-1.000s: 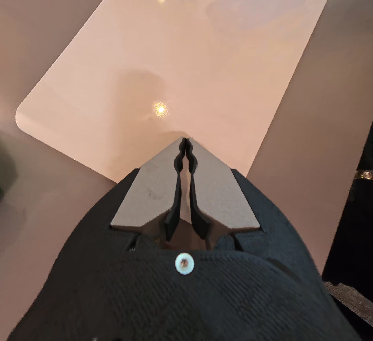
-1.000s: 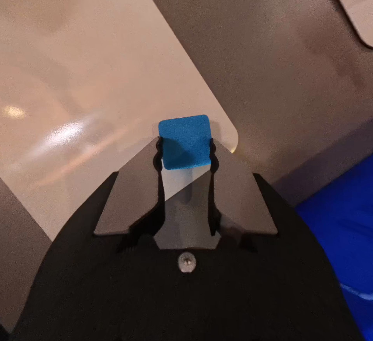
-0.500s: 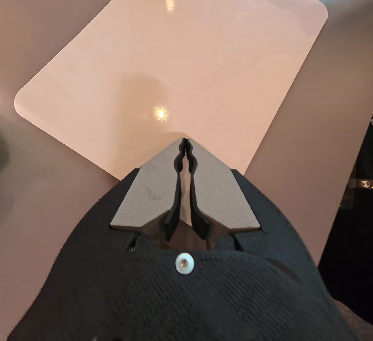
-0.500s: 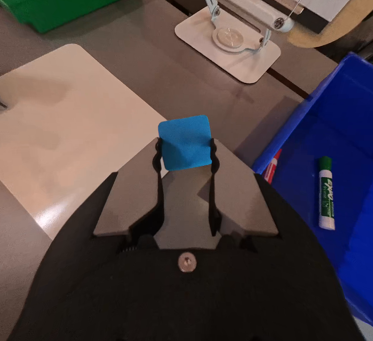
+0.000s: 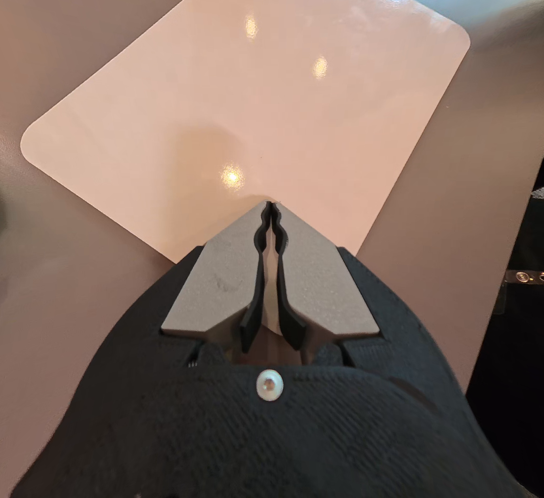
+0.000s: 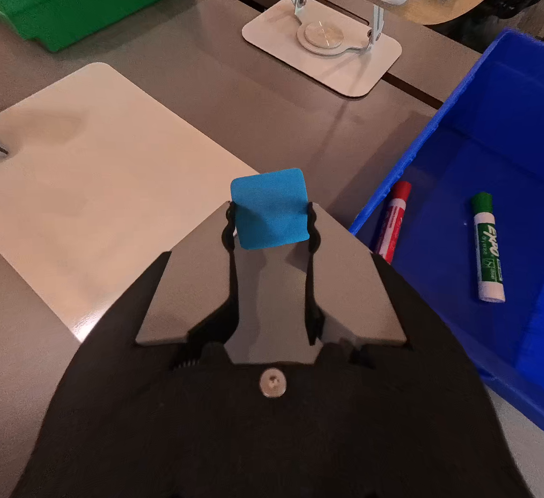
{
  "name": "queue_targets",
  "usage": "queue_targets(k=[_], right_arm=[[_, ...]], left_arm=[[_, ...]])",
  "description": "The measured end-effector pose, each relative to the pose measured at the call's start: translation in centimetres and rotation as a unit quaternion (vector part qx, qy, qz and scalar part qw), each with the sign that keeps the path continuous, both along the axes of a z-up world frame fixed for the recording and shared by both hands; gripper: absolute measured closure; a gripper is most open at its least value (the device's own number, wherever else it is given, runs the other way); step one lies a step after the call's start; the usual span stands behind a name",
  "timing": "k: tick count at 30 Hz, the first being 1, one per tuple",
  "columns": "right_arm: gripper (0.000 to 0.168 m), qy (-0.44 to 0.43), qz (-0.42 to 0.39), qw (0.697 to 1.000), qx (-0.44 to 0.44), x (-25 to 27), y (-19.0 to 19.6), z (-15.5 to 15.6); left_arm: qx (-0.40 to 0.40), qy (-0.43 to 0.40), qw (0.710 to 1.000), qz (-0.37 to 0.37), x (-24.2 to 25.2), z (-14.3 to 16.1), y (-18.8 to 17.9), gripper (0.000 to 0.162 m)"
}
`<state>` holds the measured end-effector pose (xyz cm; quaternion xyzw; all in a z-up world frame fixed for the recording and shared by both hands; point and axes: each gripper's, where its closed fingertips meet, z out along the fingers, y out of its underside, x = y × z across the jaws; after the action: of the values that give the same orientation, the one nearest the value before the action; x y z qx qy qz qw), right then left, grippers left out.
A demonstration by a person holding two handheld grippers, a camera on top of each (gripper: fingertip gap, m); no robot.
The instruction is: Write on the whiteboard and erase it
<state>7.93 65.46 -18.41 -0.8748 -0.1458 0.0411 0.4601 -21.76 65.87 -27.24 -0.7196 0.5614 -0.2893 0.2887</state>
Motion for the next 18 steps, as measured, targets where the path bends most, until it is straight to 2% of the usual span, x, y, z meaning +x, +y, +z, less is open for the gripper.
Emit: queue_targets(k=[7,12,15,18], right_arm=[[0.121,0.001,-0.009,1.0,-0.01,0.4,-0.1,-0.9],[0.12,-0.029,-0.01,0.995,-0.096,0.6,-0.7,-7.8],[0.121,-0.006,-0.004,0.996,-0.089,0.3,-0.7,-7.1],[0.121,-0.029,-0.016,0.996,-0.087,1.0,-0.5,-7.1]], left_arm=[[-0.002,-0.002,1.0,0.0,0.0,0.0,0.0,0.162],[0.005,-0.002,1.0,0.0,0.0,0.0,0.0,0.162],[0.005,-0.002,1.0,0.0,0.0,0.0,0.0,0.162],[0.005,-0.002,1.0,0.0,0.0,0.0,0.0,0.162]])
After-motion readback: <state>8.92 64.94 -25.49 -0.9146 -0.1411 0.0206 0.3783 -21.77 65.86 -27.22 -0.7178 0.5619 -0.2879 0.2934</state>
